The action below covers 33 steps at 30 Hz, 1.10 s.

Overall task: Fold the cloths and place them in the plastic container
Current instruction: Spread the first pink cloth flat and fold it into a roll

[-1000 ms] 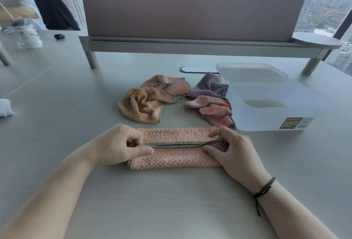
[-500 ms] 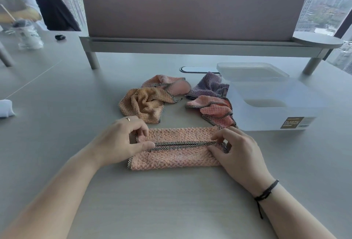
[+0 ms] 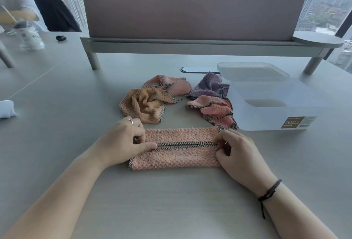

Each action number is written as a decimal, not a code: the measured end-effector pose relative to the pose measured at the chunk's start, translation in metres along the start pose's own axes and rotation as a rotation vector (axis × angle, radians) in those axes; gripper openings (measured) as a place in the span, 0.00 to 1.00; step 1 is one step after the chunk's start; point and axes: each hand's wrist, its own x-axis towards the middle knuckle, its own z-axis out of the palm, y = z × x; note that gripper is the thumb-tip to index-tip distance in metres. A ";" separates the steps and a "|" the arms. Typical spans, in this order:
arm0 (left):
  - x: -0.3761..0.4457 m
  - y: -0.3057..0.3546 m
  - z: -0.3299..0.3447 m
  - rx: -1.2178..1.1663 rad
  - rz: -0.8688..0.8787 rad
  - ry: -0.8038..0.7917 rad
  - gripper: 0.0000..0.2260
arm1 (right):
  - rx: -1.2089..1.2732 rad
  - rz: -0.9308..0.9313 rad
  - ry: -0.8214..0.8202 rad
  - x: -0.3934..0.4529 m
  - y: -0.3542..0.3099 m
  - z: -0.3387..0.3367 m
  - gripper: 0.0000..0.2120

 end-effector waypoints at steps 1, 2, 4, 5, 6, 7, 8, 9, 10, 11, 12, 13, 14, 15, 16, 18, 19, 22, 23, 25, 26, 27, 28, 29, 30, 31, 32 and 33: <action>0.000 0.001 0.000 0.071 0.017 0.017 0.25 | -0.059 0.007 -0.010 0.000 0.000 0.000 0.12; 0.001 0.003 -0.001 0.136 0.040 0.036 0.25 | -0.135 0.019 -0.015 -0.001 -0.001 0.000 0.11; 0.001 0.009 0.000 0.216 0.073 0.051 0.21 | -0.284 0.006 0.020 -0.003 -0.004 0.000 0.09; 0.001 0.012 -0.001 0.221 0.060 0.034 0.20 | -0.339 -0.021 0.066 -0.004 -0.005 0.001 0.07; 0.001 0.015 -0.002 0.208 0.024 -0.003 0.20 | -0.382 -0.048 0.117 -0.004 -0.009 0.000 0.04; 0.000 0.019 -0.005 0.174 -0.009 -0.052 0.20 | -0.414 -0.064 0.158 -0.005 -0.012 0.000 0.04; -0.001 0.023 -0.007 0.109 -0.025 -0.108 0.22 | -0.443 -0.056 0.176 -0.007 -0.017 -0.001 0.09; 0.000 0.029 -0.010 -0.013 -0.036 -0.177 0.24 | -0.464 -0.043 0.170 -0.009 -0.021 -0.002 0.14; 0.000 0.037 -0.013 -0.206 -0.078 -0.279 0.25 | -0.480 -0.020 0.149 -0.011 -0.028 -0.002 0.19; 0.000 0.045 -0.017 -0.426 -0.150 -0.414 0.24 | -0.493 -0.008 0.118 -0.014 -0.035 0.000 0.24; 0.001 0.052 -0.020 -0.584 -0.205 -0.563 0.23 | -0.496 0.017 0.064 -0.018 -0.044 0.002 0.28; 0.000 0.057 -0.023 -0.668 -0.217 -0.703 0.21 | -0.483 0.044 -0.003 -0.021 -0.051 0.006 0.31; 0.000 0.061 -0.026 -0.709 -0.196 -0.812 0.19 | -0.449 0.073 -0.093 -0.023 -0.056 0.008 0.35; -0.001 0.063 -0.026 -0.751 -0.157 -0.870 0.16 | -0.410 0.087 -0.194 -0.025 -0.060 0.011 0.38; -0.001 0.063 -0.025 -0.804 -0.117 -0.869 0.13 | -0.375 0.073 -0.290 -0.025 -0.060 0.014 0.41; 0.003 0.064 -0.020 -0.863 -0.092 -0.680 0.09 | -0.334 0.009 -0.428 -0.019 -0.058 0.018 0.46; 0.006 0.063 -0.015 -0.790 -0.080 -0.522 0.08 | -0.323 -0.022 -0.475 -0.014 -0.054 0.019 0.48; 0.013 0.051 0.001 -0.281 0.023 -0.197 0.19 | -0.319 -0.113 -0.543 0.007 -0.042 0.019 0.52; 0.012 0.047 0.005 -0.142 0.050 -0.241 0.27 | -0.327 -0.140 -0.562 0.013 -0.037 0.017 0.53; 0.007 0.045 0.010 0.033 0.075 -0.422 0.40 | -0.356 -0.187 -0.603 0.024 -0.029 0.014 0.56; 0.005 0.047 0.012 0.101 0.093 -0.479 0.43 | -0.369 -0.206 -0.615 0.027 -0.026 0.013 0.57; 0.002 0.051 0.015 0.145 0.114 -0.502 0.46 | -0.379 -0.222 -0.624 0.029 -0.023 0.013 0.58; 0.000 0.055 0.016 0.169 0.128 -0.503 0.47 | -0.385 -0.233 -0.627 0.029 -0.022 0.013 0.58; -0.001 0.058 0.017 0.188 0.131 -0.498 0.48 | -0.389 -0.239 -0.623 0.029 -0.021 0.014 0.58; -0.002 0.059 0.017 0.209 0.126 -0.501 0.49 | -0.390 -0.241 -0.611 0.028 -0.021 0.014 0.57; -0.002 0.060 0.017 0.230 0.117 -0.511 0.49 | -0.389 -0.237 -0.595 0.027 -0.021 0.014 0.57; -0.002 0.061 0.018 0.246 0.107 -0.519 0.50 | -0.387 -0.230 -0.580 0.026 -0.020 0.014 0.56; -0.002 0.062 0.018 0.255 0.098 -0.527 0.51 | -0.384 -0.220 -0.570 0.025 -0.020 0.013 0.56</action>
